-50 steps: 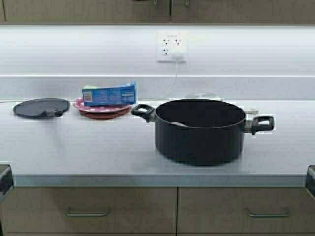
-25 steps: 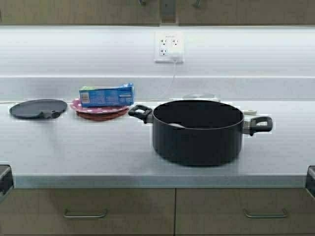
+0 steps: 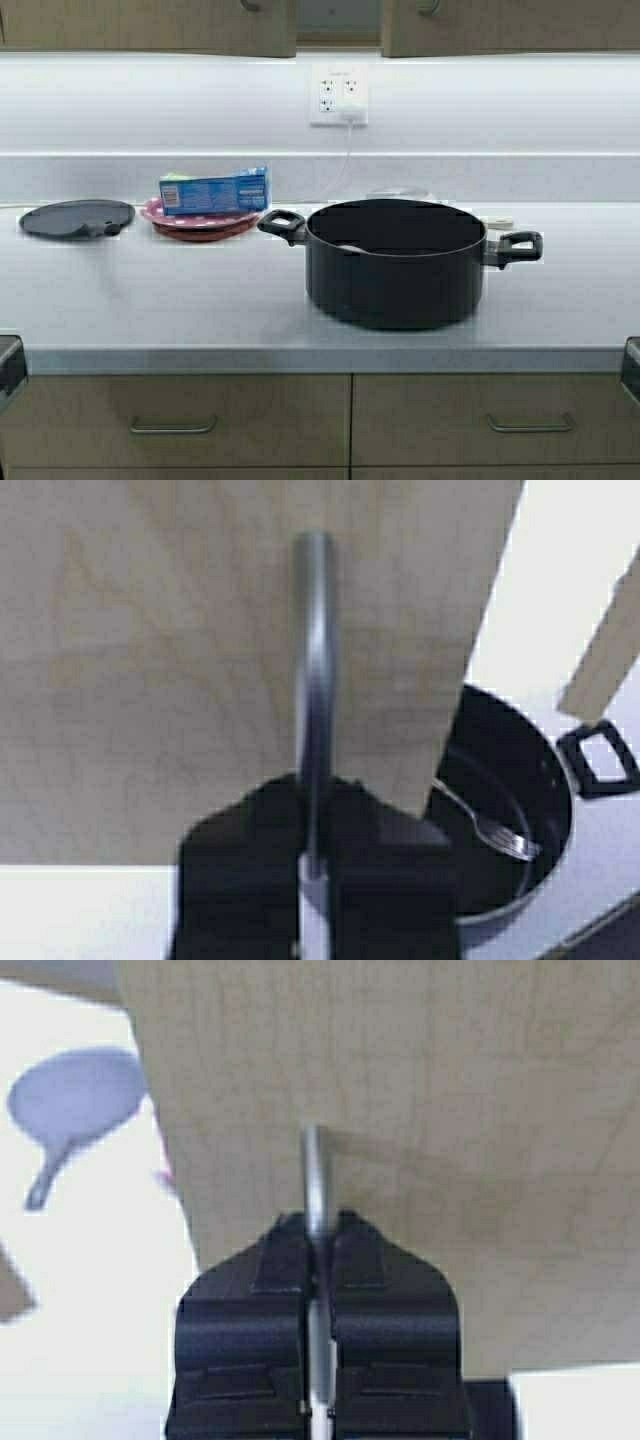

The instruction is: Open the cabinet, put the pot inside, then close it

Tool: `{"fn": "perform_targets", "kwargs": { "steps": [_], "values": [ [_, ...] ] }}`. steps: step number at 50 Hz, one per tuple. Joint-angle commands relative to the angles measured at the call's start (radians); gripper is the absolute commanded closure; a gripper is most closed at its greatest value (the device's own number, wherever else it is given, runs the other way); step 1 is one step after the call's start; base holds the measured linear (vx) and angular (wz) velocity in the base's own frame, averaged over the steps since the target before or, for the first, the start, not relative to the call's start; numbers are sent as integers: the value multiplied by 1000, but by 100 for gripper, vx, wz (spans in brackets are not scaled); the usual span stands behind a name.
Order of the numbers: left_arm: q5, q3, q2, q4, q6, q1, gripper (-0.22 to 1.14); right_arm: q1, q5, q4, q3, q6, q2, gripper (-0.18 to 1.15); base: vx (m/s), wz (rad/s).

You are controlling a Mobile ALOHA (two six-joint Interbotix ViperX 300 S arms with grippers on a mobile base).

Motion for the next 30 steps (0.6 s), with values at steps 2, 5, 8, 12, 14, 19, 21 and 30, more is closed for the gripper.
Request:
{"fn": "perform_targets", "kwargs": {
  "steps": [2, 5, 8, 12, 14, 19, 21, 30],
  "values": [
    [20, 6, -143, 15, -18, 77, 89, -52, 41, -21, 18, -2, -92, 91, -6, 2],
    [28, 21, -167, 25, -20, 94, 89, -67, 49, -28, 34, 0, -118, 91, -7, 2],
    [23, 40, -187, 29, -20, 118, 88, -72, 48, -29, 49, 2, -135, 90, -8, 2],
    [18, 61, -207, 51, -5, 133, 81, -75, 77, -31, 51, 3, -137, 80, -8, 2],
    [21, 71, -212, 78, 3, 133, 73, -75, 104, -32, 51, 2, -137, 67, -9, 0],
    [41, 94, -230, 124, -3, 141, 30, -87, 169, -37, 55, 3, -141, 25, -10, 0],
    [49, 103, -239, 126, -3, 146, 13, -97, 196, -38, 57, 2, -147, 9, -10, 1],
    [135, 164, -339, 135, -6, 152, -11, -132, 399, -123, 71, 5, -236, -5, -7, -1]
  ]
}}
